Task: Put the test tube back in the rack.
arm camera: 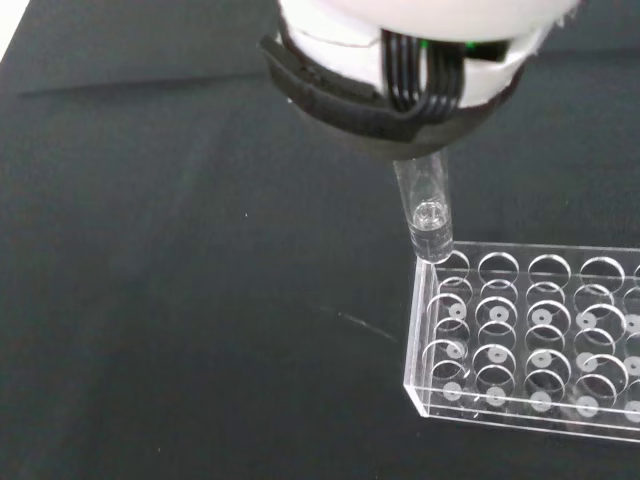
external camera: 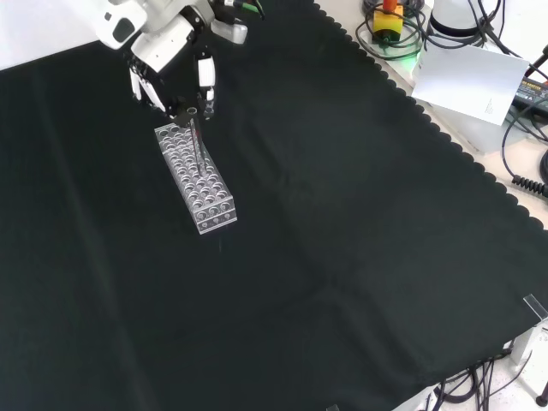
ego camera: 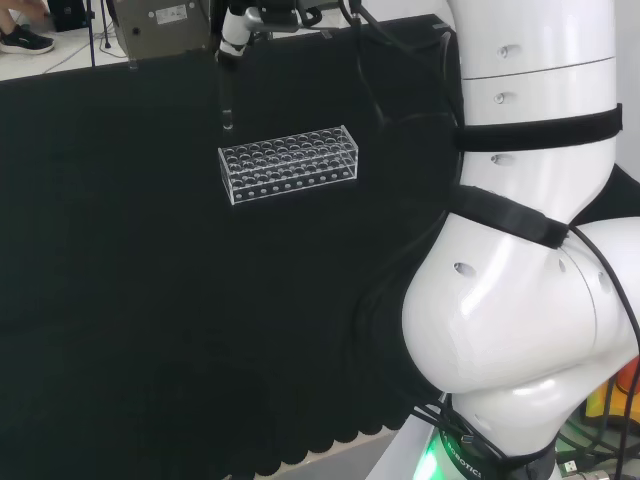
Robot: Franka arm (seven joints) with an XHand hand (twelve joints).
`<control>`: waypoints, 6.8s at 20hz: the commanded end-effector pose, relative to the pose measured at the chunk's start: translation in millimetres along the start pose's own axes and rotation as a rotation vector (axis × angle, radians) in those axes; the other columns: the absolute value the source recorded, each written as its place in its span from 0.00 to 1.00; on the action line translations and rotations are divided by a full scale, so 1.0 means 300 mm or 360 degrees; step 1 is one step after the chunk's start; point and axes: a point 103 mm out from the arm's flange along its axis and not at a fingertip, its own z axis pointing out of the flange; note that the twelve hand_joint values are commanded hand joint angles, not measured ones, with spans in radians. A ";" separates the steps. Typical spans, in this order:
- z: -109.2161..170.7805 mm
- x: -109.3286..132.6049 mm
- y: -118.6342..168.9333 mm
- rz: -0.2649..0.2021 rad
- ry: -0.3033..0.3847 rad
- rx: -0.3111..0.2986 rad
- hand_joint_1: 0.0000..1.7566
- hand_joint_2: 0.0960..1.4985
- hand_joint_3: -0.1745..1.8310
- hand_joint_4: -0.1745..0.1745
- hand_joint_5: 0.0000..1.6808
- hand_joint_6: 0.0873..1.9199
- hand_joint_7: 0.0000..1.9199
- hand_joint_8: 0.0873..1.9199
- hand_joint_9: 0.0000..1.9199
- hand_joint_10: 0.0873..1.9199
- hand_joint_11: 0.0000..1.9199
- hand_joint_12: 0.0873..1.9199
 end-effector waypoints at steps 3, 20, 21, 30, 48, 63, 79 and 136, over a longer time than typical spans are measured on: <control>0.055 0.002 0.051 -0.0002 -0.0029 0.0058 0.81 0.44 0.33 0.00 0.81 0.09 0.73 0.34 0.70 0.13 0.46 0.58; 0.110 -0.022 0.117 -0.0006 -0.0145 0.0163 0.81 0.44 0.33 0.00 0.81 0.09 0.73 0.34 0.70 0.13 0.46 0.58; 0.114 -0.024 0.118 -0.0004 -0.0143 0.0165 0.81 0.44 0.33 0.00 0.81 0.09 0.73 0.34 0.70 0.13 0.46 0.58; 0.134 -0.037 0.128 -0.0003 -0.0108 0.0180 0.81 0.44 0.33 0.00 0.81 0.09 0.73 0.33 0.70 0.13 0.46 0.58; 0.136 -0.029 0.133 -0.0018 -0.0084 0.0188 0.81 0.44 0.33 0.00 0.81 0.08 0.73 0.33 0.71 0.12 0.46 0.58; 0.166 -0.009 0.137 -0.0018 -0.0053 0.0219 0.81 0.44 0.33 0.00 0.81 0.08 0.73 0.33 0.71 0.12 0.46 0.58; 0.213 -0.012 0.135 -0.0005 -0.0023 0.0235 0.81 0.44 0.33 0.00 0.81 0.08 0.73 0.33 0.71 0.12 0.46 0.58; 0.371 -0.045 0.211 0.0037 0.0029 0.0385 0.81 0.44 0.32 0.00 0.81 0.07 0.73 0.33 0.71 0.12 0.46 0.58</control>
